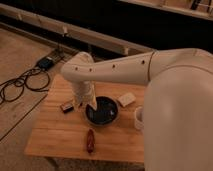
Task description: Place the white sponge in the ceramic bowl
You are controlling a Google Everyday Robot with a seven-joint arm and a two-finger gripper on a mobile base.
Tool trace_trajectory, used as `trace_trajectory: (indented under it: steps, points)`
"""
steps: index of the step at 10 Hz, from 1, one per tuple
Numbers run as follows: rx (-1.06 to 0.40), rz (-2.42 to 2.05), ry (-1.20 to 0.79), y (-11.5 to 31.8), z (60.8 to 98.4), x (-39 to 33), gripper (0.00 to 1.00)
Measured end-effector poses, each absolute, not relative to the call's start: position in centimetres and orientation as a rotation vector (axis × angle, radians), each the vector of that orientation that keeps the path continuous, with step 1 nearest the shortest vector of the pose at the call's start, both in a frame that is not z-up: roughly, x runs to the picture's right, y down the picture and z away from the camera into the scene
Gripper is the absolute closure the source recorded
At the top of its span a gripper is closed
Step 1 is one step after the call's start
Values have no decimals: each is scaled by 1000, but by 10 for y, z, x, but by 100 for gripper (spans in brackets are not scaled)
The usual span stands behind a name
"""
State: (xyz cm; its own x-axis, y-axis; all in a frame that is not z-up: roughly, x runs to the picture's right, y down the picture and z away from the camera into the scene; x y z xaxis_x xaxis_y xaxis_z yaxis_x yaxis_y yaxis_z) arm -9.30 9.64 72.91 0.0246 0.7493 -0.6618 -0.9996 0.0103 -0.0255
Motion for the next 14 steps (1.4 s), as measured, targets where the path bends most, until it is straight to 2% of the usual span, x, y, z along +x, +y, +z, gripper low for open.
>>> trace_trajectory:
  steps: [7, 11, 14]
  points:
    - [-618, 1708, 618, 69, 859, 10, 35]
    - [-605, 1833, 664, 46, 906, 88, 35]
    - [-575, 1836, 728, 38, 927, 118, 35]
